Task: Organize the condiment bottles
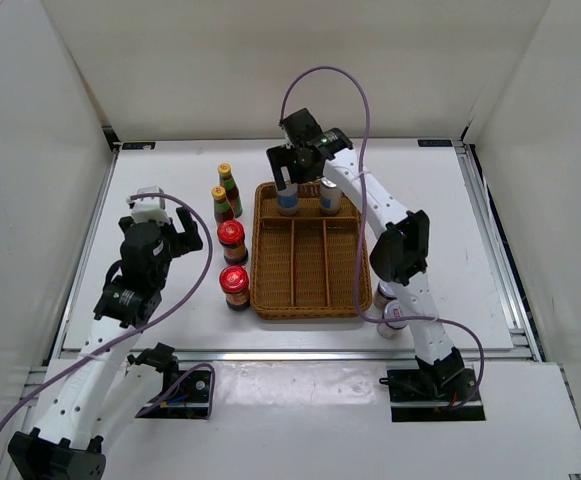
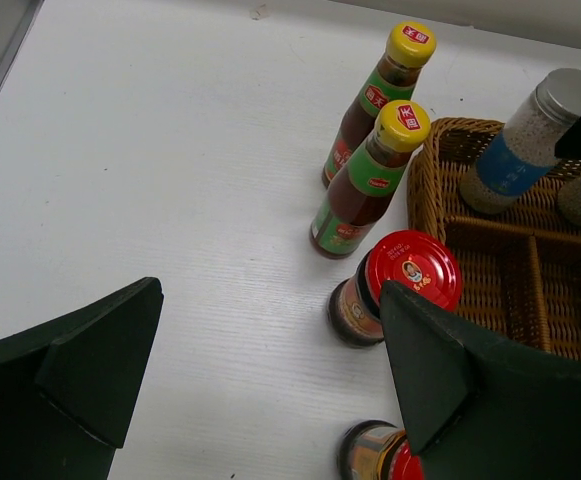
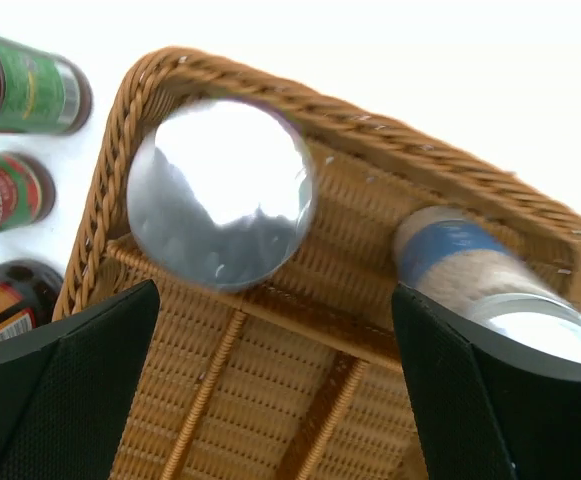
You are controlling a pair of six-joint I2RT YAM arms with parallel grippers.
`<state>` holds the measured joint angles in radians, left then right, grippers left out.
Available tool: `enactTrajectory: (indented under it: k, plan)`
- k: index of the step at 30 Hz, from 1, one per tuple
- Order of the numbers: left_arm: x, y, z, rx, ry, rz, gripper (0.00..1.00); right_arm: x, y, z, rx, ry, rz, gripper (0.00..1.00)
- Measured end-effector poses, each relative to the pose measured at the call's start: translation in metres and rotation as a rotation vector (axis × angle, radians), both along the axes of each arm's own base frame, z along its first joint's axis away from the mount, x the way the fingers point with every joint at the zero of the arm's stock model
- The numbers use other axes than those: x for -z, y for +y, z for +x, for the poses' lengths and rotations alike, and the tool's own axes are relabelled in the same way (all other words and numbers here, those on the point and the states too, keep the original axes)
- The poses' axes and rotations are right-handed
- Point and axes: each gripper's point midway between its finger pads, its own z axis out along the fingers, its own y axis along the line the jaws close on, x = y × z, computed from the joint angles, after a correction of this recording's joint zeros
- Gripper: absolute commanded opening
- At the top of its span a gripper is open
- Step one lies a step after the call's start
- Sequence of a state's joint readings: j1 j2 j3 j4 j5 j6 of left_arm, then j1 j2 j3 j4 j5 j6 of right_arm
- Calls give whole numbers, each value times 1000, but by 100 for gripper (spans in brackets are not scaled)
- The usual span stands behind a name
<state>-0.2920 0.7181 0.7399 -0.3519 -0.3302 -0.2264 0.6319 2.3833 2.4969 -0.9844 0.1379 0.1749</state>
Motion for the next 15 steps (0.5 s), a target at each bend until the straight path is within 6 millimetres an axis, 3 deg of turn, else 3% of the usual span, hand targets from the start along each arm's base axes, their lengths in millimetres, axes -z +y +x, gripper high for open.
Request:
enactTrajectory:
  k: [4,7,11,12,13,15]
  plan:
    - [2,0,1,0,8,2,100,-32,-11,3,31,-80,-13,100]
    - [4,0,2,0,13,4,100,-84,-34,-10,69,-171,-8,100]
    - [3,0,2,-1,12,4,100,-165,-88,-60,147,-290,51,100]
    - [3,0,2,-2,12,4,100,-176,-103,-72,170,-303,70,100]
    - [3,0,2,-3,12,4,100,-183,-120,-85,201,-312,89,100]
    - [3,0,1,-4,10,4,100,-171,-150,-107,266,-268,109,100]
